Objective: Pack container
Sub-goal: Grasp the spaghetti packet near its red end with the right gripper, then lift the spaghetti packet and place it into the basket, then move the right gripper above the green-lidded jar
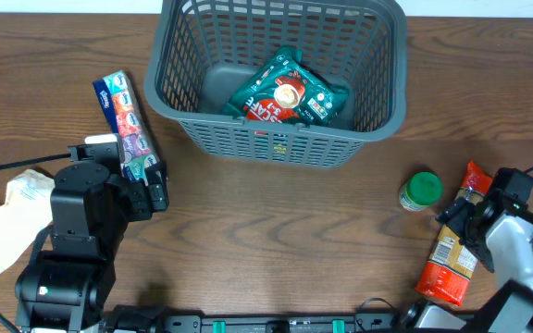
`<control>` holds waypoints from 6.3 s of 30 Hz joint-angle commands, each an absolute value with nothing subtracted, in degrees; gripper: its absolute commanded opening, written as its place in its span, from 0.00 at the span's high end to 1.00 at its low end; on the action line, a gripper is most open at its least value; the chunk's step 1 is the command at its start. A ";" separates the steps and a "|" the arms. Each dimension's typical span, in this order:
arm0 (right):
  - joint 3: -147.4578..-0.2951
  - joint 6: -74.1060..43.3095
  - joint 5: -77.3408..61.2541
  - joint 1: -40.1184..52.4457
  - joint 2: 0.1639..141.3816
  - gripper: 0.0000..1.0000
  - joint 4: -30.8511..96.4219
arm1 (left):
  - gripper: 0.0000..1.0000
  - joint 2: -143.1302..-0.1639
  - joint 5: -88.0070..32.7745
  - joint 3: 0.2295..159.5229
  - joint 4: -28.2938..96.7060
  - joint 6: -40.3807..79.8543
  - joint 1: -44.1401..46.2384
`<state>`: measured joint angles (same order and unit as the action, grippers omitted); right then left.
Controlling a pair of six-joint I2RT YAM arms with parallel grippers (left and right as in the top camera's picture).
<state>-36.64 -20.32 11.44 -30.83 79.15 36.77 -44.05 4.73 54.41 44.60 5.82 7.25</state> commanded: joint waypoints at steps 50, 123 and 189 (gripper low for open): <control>-103.09 -1.50 -9.58 -27.51 82.89 0.99 63.55 | 0.01 -44.12 5.21 55.57 43.18 6.11 7.42; -142.52 -14.59 0.03 -1.10 104.22 0.01 97.34 | 0.01 -44.12 5.21 55.57 43.44 6.28 7.42; -80.64 -16.05 1.34 15.79 83.92 0.99 66.59 | 0.02 -44.12 5.21 55.57 43.48 6.11 7.42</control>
<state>-80.86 -14.92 -0.03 15.57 83.40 67.64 -44.12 4.73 54.41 43.46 5.82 7.25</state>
